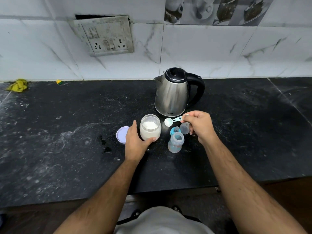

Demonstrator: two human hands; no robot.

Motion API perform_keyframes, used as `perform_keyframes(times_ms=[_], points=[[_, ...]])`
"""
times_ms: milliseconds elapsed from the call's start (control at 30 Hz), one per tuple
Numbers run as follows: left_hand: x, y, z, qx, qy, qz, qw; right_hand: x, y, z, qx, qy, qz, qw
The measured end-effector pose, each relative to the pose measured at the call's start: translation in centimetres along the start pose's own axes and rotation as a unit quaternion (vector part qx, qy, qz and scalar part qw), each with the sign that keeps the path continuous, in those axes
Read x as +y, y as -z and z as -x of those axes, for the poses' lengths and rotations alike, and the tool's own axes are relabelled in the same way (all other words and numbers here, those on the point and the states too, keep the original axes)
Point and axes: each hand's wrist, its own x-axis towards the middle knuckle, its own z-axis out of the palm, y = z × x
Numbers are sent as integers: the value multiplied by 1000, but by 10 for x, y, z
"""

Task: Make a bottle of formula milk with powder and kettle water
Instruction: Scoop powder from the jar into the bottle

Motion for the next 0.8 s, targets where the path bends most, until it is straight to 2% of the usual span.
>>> perform_keyframes(times_ms=[67, 133, 333, 500, 800], points=[[-1, -1, 17, 65, 5, 6, 998, 3, 7, 4, 15, 3, 3, 1000], [0, -1, 36, 83, -7, 33, 996, 7, 14, 9, 27, 5, 10, 1000], [0, -28, 56, -44, -56, 49, 996, 23, 28, 21, 44, 43, 9, 998], [26, -46, 50, -125, -81, 46, 988, 29, 33, 26, 44, 58, 14, 997], [49, -56, 42, -128, -79, 59, 987, 37, 33, 31, 25, 81, 28, 996]])
